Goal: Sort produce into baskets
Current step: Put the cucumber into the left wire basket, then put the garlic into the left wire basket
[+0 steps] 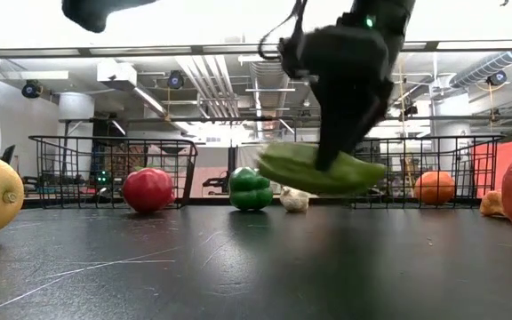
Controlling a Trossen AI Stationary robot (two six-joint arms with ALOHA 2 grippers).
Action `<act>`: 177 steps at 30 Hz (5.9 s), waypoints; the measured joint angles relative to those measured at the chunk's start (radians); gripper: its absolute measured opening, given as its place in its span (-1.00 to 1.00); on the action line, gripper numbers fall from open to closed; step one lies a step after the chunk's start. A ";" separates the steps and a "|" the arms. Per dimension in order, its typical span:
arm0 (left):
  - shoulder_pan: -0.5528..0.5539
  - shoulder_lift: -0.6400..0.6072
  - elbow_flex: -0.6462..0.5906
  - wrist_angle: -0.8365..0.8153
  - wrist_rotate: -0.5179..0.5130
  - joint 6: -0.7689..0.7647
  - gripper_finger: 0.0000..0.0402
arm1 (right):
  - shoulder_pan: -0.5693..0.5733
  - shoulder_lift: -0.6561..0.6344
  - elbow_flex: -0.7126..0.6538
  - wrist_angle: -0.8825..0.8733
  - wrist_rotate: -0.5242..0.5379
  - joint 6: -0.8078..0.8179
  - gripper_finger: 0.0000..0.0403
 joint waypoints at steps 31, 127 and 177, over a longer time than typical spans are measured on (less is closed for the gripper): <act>0.071 -0.005 -0.133 0.203 0.023 -0.045 0.39 | 0.000 -0.004 -0.017 0.807 0.050 -0.674 -0.04; 1.371 0.374 0.649 -1.529 0.264 0.517 -0.08 | -0.017 -0.205 0.027 0.282 0.050 -0.455 0.66; 0.599 -0.230 0.230 -0.891 0.146 -0.258 0.31 | -0.175 -0.206 0.054 0.150 0.052 -0.556 0.66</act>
